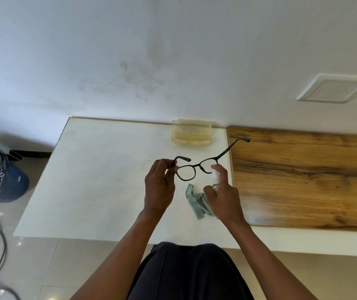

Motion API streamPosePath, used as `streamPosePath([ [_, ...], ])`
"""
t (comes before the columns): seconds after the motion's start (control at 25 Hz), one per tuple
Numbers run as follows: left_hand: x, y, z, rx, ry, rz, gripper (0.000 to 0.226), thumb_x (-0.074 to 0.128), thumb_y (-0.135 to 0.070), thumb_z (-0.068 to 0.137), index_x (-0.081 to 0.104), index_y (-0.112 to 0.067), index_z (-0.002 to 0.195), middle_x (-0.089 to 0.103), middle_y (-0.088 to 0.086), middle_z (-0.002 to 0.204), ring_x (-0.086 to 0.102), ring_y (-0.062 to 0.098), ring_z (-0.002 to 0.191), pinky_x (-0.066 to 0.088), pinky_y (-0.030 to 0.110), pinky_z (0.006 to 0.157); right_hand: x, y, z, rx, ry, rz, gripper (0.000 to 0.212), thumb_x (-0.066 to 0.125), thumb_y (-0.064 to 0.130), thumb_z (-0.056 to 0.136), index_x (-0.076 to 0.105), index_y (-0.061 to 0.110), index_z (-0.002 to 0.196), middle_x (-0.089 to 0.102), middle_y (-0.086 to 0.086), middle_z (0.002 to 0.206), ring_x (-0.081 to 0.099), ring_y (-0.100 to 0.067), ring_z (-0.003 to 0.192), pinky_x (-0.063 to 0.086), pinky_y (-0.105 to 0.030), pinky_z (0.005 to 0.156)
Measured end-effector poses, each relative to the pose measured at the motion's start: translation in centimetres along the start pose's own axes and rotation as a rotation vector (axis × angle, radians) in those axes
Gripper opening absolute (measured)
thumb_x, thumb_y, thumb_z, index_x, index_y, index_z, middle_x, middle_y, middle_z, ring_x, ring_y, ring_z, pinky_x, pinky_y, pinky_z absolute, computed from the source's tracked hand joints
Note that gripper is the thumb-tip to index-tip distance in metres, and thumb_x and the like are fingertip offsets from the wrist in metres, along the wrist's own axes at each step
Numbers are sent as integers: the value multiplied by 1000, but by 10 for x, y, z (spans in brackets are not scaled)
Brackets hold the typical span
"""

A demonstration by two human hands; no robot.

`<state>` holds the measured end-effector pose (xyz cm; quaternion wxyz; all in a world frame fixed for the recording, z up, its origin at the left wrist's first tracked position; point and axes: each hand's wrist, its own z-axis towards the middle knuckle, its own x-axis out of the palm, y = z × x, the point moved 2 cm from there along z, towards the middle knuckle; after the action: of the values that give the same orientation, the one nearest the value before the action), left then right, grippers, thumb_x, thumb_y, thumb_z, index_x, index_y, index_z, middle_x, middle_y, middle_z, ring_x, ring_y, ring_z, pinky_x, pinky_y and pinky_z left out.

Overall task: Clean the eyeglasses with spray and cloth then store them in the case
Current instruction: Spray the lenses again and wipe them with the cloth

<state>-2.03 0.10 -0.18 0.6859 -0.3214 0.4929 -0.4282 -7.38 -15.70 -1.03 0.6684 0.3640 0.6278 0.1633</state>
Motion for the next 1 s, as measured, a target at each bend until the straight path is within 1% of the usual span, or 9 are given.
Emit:
streamPosePath([
  [0.36,0,-1,0,9,-12,-4,6,59,8,83,60,4,87,65,15,86,61,18,77,41,6,67,-8,-10,6,42,-72,17,50,50,6,81,35,21,126,46,-3,47,47,-26,47,45,-35,57],
  [0.52,0,-1,1,20,-16,3,6,60,9,82,59,5,87,65,16,86,56,11,79,40,2,67,-6,-15,6,22,-151,80,54,52,3,79,36,19,128,41,3,45,40,-16,41,37,-27,48],
  [0.6,0,0,0,21,-18,7,6,60,9,82,59,6,86,64,17,85,55,10,80,39,1,68,-7,-20,7,42,-177,114,57,53,8,79,32,20,131,46,-1,55,42,-17,48,35,-23,47],
  [0.68,-1,1,-1,19,-19,7,6,60,10,82,58,6,86,64,17,85,55,10,81,39,1,68,-8,-26,9,88,-170,172,64,51,18,75,24,21,134,49,-4,80,50,-23,68,43,-29,61],
  [0.72,-1,2,-1,18,-18,7,6,60,9,82,58,5,86,64,17,86,56,10,80,39,1,68,-9,-30,10,100,-156,197,68,49,19,74,19,21,135,46,-5,92,50,-24,80,47,-37,72],
  [0.8,-1,4,-2,16,-16,14,5,60,8,83,59,5,87,64,17,86,56,10,79,40,4,66,-10,-37,13,101,-116,219,70,50,7,78,13,17,137,44,-10,106,49,-31,92,47,-50,86],
  [0.88,-2,6,-2,11,-15,9,4,60,6,83,59,5,87,64,17,88,56,10,80,42,9,64,-11,-46,16,105,-85,216,71,50,-6,81,11,12,137,47,-21,112,54,-36,90,50,-57,83],
  [0.92,-2,7,-2,7,-13,-3,4,60,6,84,59,4,87,64,17,89,57,11,80,45,13,64,-10,-50,18,105,-85,203,71,51,-9,81,12,10,137,47,-25,114,55,-37,91,51,-56,82],
  [1.0,-2,10,-3,-8,-7,-25,4,59,4,85,59,3,88,65,16,90,60,17,82,52,26,63,-9,-56,20,85,-148,142,68,58,-8,81,19,4,135,45,-30,122,54,-40,101,51,-44,83],
])
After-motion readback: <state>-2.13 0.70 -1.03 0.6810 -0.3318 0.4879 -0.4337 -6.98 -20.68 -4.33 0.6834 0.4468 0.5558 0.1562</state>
